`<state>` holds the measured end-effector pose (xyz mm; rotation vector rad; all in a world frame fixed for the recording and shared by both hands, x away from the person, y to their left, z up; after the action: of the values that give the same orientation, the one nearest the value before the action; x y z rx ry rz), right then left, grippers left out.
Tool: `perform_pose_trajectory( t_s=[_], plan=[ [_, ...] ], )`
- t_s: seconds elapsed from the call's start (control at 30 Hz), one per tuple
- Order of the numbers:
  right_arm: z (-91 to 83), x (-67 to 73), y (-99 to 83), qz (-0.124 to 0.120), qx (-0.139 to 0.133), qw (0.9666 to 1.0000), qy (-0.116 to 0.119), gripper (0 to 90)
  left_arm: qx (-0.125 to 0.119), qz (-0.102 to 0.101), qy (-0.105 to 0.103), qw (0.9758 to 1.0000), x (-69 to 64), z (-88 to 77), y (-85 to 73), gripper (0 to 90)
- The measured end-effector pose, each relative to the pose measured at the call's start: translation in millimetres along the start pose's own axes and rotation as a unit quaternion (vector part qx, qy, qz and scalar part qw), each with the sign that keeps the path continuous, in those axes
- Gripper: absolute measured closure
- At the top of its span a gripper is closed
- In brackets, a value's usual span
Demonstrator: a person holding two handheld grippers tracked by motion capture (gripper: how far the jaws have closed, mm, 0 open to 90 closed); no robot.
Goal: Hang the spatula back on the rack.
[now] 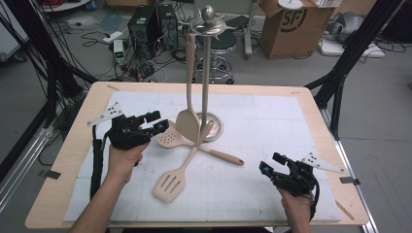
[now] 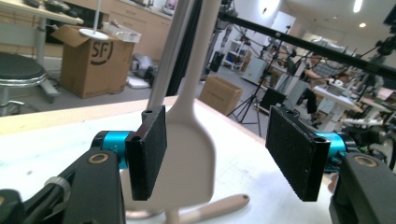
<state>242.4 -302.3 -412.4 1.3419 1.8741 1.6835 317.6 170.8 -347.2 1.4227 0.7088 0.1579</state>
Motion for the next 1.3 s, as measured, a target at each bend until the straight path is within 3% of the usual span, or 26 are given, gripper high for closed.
perform_pose_trajectory(
  t_s=[0.33,1.07,1.3],
  plan=[
    [2.0,1.1,-0.6,-0.003,0.004,1.0000,0.001,20.1,0.007,-0.002,0.004,1.0000,2.3,-18.3,-15.0,38.5],
    [3.1,1.7,-1.4,-0.003,0.006,1.0000,-0.001,20.1,0.019,-0.038,0.027,0.9987,18.0,-44.3,-63.8,38.0],
    [4.5,2.0,-1.4,-0.003,0.007,1.0000,0.000,20.1,0.023,-0.041,0.033,0.9983,20.0,-52.6,-69.7,37.7]
  ],
)
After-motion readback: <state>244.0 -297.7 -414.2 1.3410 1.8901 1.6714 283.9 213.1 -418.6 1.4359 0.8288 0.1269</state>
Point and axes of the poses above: each handheld gripper's, and its own axes: z roughly forward along the jaws, y roughly out of its top, x roughly to its left, the point moved 1 cm from there along z, roughly forward along the jaws, and after that the axes turned 3 degrees about -y, right-handed, at the moved point
